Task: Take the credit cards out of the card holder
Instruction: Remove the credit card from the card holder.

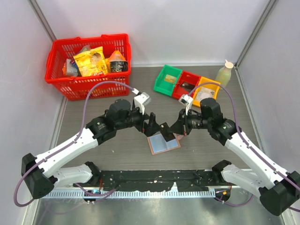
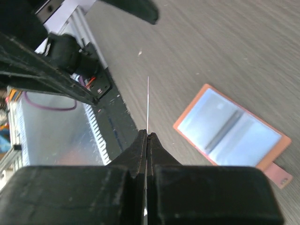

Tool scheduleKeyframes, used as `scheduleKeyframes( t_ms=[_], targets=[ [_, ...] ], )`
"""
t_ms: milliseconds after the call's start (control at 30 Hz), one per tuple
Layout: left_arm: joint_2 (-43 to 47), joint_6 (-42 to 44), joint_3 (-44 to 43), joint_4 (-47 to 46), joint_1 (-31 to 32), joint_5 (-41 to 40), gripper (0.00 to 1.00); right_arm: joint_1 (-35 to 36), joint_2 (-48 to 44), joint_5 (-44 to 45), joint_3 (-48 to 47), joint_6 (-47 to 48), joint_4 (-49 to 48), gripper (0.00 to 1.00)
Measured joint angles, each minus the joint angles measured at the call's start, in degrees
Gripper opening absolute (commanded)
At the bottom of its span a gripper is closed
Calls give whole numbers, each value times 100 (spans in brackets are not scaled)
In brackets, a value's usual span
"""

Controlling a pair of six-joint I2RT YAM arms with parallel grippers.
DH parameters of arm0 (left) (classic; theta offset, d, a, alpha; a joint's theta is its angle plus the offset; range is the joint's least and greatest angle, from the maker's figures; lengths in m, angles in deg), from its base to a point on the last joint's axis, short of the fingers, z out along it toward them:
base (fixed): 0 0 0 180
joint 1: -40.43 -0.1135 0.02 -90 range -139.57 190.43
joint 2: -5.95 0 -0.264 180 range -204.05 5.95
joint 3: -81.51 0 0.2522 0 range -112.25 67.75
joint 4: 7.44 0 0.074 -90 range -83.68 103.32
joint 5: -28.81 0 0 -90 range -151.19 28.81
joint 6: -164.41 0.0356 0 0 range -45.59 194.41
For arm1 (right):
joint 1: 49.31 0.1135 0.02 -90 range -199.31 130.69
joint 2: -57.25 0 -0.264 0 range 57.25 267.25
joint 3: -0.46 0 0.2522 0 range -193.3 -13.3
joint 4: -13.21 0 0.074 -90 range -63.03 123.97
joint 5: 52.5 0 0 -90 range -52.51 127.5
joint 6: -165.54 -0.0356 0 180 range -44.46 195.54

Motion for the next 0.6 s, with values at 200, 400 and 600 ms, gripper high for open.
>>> scheduleKeyframes(
  t_ms=[200,400,600],
  targets=[
    [-262,612,-350,258,0,994,86,199,-186,-656,0,249,-59,1],
    [-610,927,-472,494,0,1908,53,424,-179,-905,-2,404,-120,1],
    [-708,1075,-487,610,22,2437,0,503,-90,-855,-2,544,-129,8]
  ],
)
